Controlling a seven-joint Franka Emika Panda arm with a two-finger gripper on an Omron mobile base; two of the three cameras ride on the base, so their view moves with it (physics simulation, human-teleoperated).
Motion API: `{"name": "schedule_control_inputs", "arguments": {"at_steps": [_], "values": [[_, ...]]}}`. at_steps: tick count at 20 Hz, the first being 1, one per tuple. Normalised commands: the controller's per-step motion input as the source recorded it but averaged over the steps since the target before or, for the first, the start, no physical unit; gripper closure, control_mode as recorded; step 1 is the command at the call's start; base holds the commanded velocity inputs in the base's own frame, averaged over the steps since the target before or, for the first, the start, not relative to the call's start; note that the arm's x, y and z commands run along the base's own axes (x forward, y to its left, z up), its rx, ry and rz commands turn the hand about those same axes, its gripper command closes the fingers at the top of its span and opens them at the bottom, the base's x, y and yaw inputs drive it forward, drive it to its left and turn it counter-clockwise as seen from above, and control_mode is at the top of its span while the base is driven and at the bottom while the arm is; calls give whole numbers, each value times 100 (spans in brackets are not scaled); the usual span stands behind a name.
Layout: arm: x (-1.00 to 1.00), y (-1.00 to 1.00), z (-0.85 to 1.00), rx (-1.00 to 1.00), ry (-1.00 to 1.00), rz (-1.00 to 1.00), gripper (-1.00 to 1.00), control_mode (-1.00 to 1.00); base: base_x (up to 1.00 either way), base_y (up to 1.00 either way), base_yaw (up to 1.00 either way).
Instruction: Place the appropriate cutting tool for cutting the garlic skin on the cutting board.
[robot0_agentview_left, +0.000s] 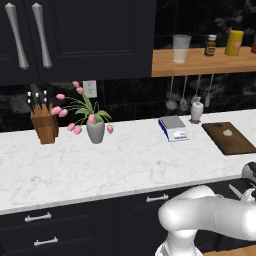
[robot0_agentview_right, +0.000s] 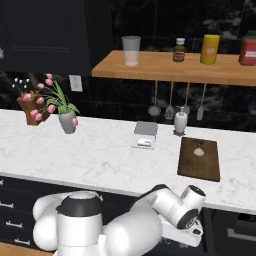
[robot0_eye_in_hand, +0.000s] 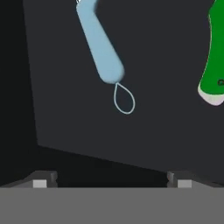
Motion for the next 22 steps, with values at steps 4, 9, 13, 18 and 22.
{"name": "schedule_control_inputs", "arguments": {"at_steps": [4, 9, 13, 18, 22], "values": [[-31, 0, -39, 0, 6, 0, -100, -100, 0, 0, 0], [-81, 0, -17, 0, 2, 0, -100, -100, 0, 0, 0], [-93, 0, -1, 0, 8, 0, -100, -100, 0, 0, 0], [-83, 0, 0, 0, 18, 0, -100, -100, 0, 0, 0], [-17, -1, 33, 0, 15, 0, -100, -100, 0, 0, 0]]}}
